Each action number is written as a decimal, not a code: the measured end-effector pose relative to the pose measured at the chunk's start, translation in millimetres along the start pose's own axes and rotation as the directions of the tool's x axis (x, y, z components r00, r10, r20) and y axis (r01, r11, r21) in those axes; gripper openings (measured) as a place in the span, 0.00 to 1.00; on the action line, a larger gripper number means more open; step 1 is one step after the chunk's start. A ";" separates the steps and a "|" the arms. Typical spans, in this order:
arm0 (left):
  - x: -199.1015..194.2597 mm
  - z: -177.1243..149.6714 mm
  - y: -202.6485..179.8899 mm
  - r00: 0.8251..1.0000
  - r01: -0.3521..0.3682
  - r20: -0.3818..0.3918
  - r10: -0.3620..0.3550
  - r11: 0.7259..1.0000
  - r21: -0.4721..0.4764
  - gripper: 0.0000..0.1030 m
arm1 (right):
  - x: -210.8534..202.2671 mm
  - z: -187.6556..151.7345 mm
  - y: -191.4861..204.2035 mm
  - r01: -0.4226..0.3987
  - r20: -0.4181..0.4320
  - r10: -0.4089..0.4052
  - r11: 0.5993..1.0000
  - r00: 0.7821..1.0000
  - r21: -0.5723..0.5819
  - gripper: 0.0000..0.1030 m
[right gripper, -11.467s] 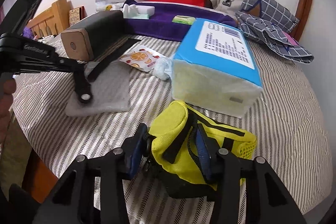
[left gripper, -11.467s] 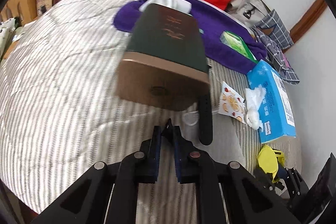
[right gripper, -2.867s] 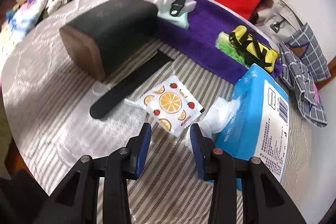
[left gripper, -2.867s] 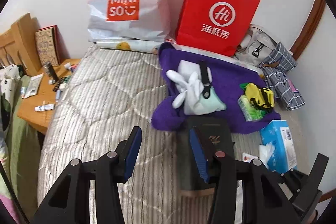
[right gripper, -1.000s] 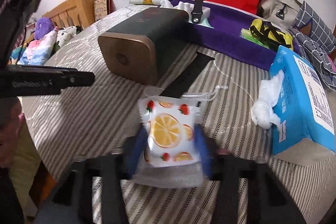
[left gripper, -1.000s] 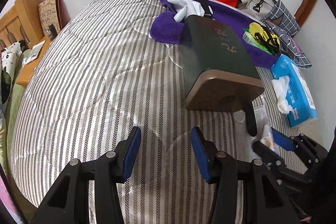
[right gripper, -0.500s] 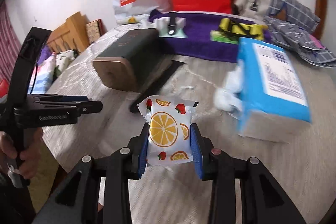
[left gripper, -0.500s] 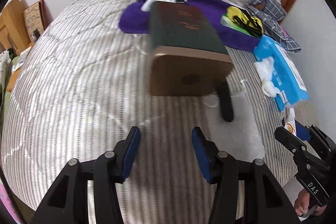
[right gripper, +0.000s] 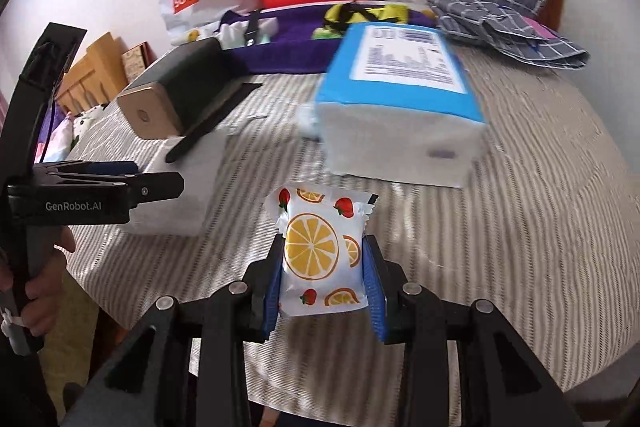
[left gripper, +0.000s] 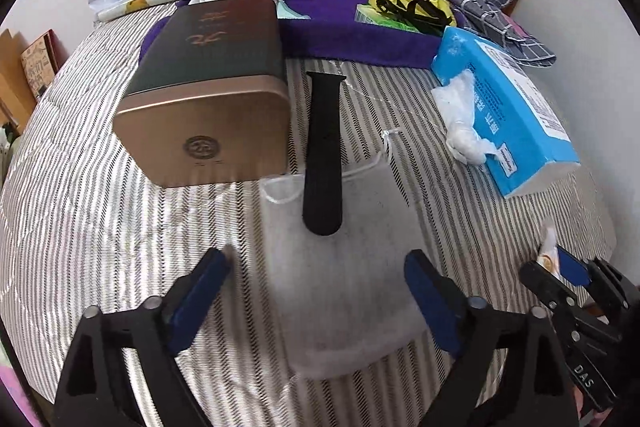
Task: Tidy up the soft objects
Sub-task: 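Grasp the white mesh bag with the left tool while the right tool holds the snack packet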
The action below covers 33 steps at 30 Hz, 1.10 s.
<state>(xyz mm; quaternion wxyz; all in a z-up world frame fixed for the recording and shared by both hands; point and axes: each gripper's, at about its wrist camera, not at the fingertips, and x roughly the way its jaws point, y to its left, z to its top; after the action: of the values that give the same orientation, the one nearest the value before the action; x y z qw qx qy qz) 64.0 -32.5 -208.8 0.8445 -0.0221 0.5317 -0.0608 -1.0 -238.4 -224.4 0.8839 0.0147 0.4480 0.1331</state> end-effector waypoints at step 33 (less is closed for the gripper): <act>-17.4 -15.9 -5.0 0.999 0.027 -0.019 -0.026 0.999 0.046 0.07 | 2.9 -4.5 -9.9 0.039 0.011 -0.039 0.999 0.999 0.005 0.36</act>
<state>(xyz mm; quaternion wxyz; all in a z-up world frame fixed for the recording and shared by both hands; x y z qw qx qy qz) 41.9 -34.8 -199.6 0.8390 -0.0087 0.5375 -0.0845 -0.7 -247.6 -230.9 0.8888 0.0091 0.4436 0.1148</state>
